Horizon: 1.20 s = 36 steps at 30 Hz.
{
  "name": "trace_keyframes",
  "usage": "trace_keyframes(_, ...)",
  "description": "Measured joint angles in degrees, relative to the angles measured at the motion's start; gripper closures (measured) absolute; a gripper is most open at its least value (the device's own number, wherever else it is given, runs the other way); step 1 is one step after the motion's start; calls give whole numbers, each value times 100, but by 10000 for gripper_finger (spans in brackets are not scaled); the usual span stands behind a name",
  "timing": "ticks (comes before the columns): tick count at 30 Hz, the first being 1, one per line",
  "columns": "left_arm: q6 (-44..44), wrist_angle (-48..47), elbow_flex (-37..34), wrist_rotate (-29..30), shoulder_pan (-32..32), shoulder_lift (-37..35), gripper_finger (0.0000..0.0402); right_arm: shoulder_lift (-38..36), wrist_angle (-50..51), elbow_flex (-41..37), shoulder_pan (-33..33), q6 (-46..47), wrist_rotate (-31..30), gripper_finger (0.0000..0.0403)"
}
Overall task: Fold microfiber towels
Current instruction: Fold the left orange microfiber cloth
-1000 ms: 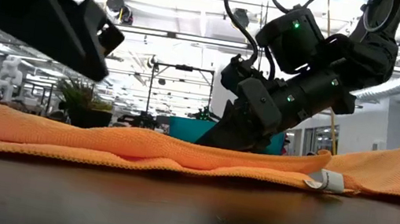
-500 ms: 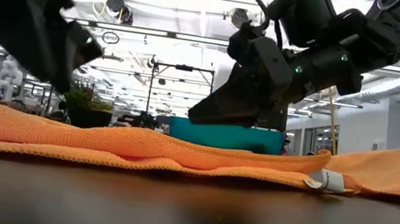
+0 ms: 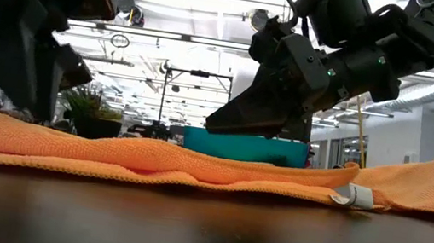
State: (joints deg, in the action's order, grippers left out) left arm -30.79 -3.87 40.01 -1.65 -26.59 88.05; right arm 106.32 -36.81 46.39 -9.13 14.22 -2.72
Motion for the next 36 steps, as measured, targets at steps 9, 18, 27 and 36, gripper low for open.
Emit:
trace_keyframes(9,-265,865,-544,-484,181,0,289,0,0,0,0,-3,-1,284)
trace_keyframes(18,-241,1053,-582,-487,23,48,289,0,-1,0,0,-9,0,284)
trace_keyframes(27,20,1127,-582,-281,-129,48,353,1,-20,0,0,-9,0,284)
trace_keyframes(36,66,1156,-582,-304,-248,48,398,2,-19,0,0,-9,0,284)
